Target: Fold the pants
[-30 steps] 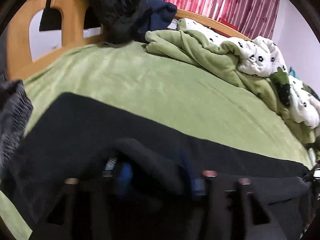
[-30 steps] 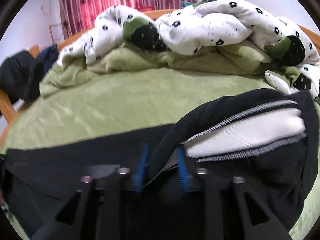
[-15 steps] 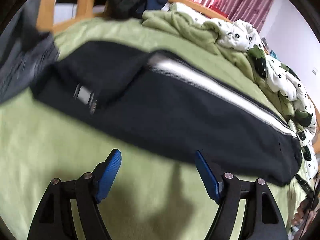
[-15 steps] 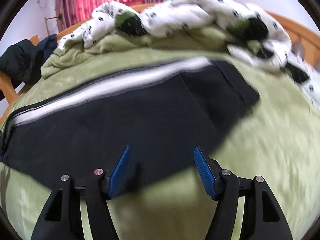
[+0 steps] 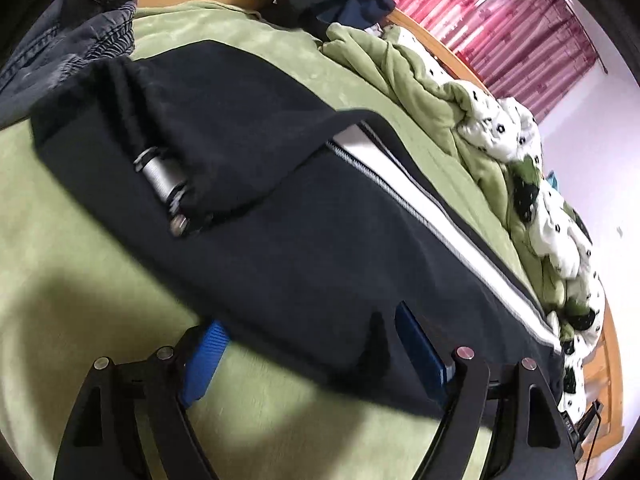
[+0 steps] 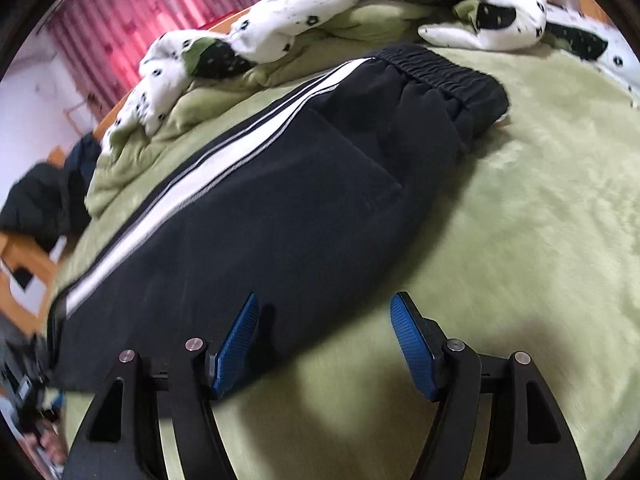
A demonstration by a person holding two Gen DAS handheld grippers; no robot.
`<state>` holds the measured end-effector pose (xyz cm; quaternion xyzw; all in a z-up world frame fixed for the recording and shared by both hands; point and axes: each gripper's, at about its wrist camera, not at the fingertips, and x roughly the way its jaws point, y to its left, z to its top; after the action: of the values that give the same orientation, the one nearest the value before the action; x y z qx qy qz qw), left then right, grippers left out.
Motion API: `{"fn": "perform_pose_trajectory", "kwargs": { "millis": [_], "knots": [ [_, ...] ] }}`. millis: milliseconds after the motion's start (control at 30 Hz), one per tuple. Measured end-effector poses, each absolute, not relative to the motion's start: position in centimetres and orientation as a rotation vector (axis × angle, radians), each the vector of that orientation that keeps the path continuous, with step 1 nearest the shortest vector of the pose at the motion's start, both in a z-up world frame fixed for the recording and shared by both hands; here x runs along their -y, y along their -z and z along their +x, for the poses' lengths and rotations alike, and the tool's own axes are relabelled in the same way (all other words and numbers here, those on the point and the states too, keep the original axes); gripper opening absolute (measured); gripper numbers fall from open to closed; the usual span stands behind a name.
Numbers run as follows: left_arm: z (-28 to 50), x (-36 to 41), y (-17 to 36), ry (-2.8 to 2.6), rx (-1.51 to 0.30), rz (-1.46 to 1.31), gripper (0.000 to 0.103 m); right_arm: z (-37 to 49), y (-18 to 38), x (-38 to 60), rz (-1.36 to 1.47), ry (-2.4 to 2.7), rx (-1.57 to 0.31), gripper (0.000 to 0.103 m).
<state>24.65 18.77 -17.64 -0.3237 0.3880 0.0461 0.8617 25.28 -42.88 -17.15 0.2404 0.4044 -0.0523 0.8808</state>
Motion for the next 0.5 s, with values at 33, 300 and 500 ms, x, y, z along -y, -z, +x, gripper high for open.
{"fn": "perform_pose_trajectory", "kwargs": {
  "millis": [33,300,500],
  "knots": [
    [25.2,-18.9,17.7,-0.104,-0.803,-0.697,0.08,26.0,17.2,42.9,0.513,0.107,-0.839,0.069],
    [26.9,-19.5,17.8,-0.244,-0.82,-0.652,0.023,32.2,17.3,42.7,0.471,0.247,-0.853,0.04],
    [24.7,-20.0,15.9,-0.197,-0.807,-0.658,0.012,30.0,15.5,43.2,0.501,0.268,-0.768,0.021]
  ]
}}
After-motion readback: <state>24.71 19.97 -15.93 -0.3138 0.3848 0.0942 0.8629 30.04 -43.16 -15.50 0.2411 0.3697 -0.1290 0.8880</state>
